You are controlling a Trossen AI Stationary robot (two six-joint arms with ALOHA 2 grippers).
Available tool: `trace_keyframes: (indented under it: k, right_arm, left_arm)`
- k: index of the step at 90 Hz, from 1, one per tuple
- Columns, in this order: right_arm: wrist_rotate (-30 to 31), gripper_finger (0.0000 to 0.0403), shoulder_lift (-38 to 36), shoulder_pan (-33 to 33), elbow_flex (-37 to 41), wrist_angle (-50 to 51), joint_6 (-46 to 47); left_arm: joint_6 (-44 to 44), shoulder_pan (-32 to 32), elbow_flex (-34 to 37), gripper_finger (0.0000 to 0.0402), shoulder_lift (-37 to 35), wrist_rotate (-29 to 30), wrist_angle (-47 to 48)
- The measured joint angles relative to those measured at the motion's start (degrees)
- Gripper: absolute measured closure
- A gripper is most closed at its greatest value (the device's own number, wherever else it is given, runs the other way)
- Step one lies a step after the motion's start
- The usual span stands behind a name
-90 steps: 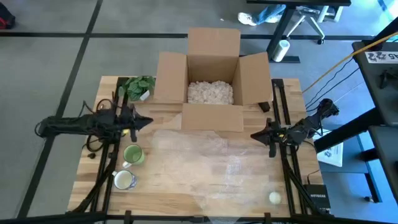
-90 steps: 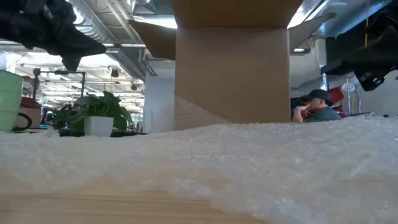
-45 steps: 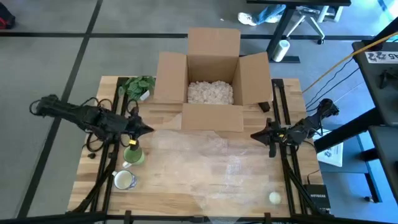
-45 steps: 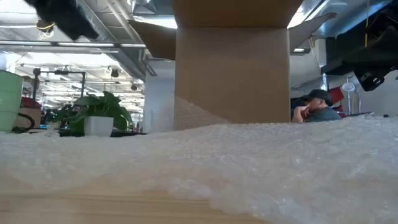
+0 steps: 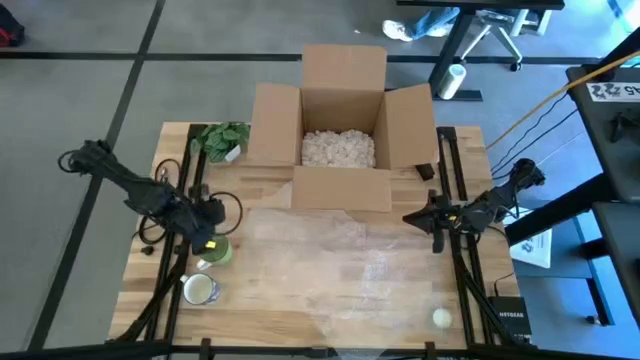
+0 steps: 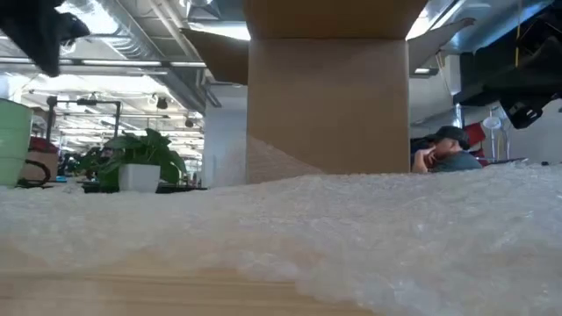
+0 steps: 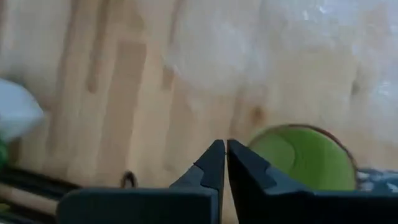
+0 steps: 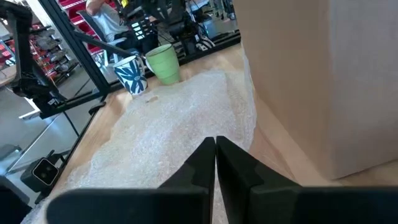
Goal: Wrap mug
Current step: Put the green mug on the bubble wrap
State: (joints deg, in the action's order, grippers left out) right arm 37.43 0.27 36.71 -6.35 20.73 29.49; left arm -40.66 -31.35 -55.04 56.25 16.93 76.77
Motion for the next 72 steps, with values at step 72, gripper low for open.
trace_keyframes:
  k: [72]
  right_arm:
    - [0.0, 0.0403, 0.0, 0.0, 0.0, 0.0, 0.0]
  left_arm:
    - [-7.0, 1.5, 0.5, 0.0281, -1.0, -10.2, -1.1]
